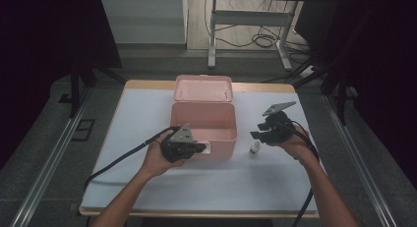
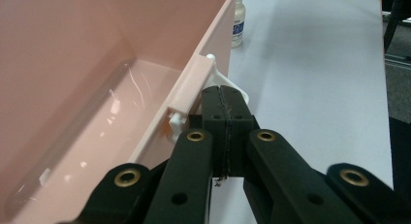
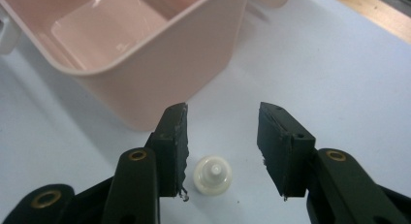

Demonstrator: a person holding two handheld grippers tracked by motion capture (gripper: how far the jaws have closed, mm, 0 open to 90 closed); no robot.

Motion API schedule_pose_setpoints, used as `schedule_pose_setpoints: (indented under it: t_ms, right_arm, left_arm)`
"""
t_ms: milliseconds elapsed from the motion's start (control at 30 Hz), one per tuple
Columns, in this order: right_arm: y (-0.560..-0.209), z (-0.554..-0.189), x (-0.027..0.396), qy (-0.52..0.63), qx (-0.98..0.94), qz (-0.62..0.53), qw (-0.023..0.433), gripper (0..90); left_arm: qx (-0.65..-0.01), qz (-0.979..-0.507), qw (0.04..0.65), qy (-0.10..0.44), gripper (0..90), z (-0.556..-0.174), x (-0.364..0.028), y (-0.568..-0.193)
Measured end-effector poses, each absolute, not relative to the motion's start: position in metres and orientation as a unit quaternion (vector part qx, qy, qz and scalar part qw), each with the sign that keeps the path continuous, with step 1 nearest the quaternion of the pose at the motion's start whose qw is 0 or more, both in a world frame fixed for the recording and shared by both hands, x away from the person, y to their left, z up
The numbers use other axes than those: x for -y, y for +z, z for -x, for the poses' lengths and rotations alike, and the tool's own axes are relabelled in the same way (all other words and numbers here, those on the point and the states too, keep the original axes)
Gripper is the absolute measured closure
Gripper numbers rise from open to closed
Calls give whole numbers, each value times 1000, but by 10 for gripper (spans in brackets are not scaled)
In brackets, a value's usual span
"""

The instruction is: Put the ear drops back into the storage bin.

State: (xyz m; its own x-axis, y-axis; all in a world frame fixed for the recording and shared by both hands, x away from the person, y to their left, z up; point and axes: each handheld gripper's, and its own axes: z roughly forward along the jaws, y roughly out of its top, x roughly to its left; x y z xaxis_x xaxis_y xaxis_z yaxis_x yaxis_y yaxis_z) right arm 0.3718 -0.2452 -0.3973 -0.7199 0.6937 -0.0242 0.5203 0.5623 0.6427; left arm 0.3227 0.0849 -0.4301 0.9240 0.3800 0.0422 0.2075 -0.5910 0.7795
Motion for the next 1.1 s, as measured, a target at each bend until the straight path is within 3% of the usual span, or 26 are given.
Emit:
schedule_pose_setpoints:
  t_ms: [1100]
  right_arm:
    - [-440, -382, 237, 203, -911, -347, 87, 514]
  left_arm:
    - [-165, -887, 419, 102, 900, -323, -85, -430]
